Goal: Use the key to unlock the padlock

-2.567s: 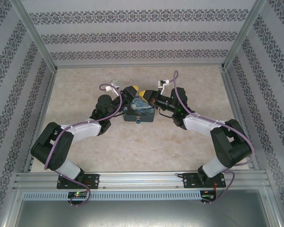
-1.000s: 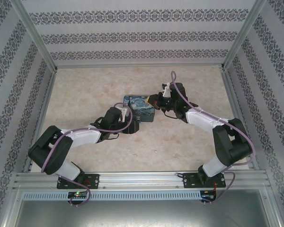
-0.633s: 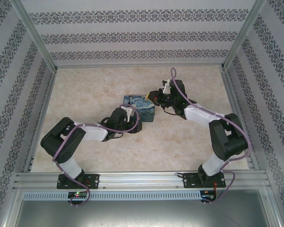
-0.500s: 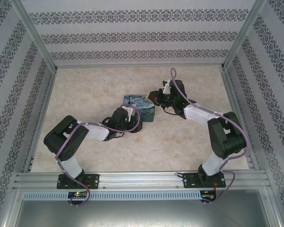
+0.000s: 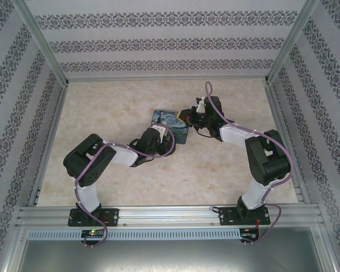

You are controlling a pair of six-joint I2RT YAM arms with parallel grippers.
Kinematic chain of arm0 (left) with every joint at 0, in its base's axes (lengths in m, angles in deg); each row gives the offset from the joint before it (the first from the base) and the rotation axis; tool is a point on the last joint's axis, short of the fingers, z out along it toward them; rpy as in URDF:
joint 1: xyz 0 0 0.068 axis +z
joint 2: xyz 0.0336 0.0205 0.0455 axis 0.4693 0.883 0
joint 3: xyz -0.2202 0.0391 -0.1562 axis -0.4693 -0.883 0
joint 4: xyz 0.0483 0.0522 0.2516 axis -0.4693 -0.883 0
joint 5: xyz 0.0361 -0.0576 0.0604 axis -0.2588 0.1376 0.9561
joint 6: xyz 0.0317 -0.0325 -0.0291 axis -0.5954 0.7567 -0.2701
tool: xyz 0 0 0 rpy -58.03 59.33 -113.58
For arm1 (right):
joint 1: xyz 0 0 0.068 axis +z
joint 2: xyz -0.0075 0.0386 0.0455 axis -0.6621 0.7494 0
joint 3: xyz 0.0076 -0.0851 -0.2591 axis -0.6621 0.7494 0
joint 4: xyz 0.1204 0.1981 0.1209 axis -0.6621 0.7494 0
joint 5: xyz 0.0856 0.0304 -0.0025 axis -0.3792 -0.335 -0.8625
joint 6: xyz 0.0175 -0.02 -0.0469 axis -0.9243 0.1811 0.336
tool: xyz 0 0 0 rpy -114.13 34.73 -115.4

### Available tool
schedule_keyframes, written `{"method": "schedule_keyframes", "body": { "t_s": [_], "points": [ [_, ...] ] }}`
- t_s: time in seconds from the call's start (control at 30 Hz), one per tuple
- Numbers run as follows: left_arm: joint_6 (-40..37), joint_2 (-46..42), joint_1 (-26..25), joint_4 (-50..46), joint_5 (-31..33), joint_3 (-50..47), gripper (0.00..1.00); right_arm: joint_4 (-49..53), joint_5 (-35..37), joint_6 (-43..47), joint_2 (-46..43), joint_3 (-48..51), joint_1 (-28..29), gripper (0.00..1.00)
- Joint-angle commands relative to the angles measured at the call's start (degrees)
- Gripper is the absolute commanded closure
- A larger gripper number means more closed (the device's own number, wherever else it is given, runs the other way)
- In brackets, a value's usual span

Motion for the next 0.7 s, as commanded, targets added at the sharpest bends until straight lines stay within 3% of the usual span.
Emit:
{"method": "schedule_keyframes", "body": {
  "t_s": [0.0, 0.33, 0.67],
  "points": [
    [-0.8, 2.3, -1.4, 2.5, -0.7, 1.1, 0.41, -2.3, -1.1, -0.9, 1.2, -0.9, -0.6, 1.0],
    [5.7, 1.1, -1.4, 8.6, -6.2, 0.8, 0.4, -2.5, -0.9, -0.4, 2.0, 0.3, -0.9, 1.0],
    [11.3, 3.1, -1.4, 12.0, -6.1, 1.2, 0.4, -2.9, -0.8, -0.3, 2.1, 1.5, -1.2, 1.0]
  ]
}}
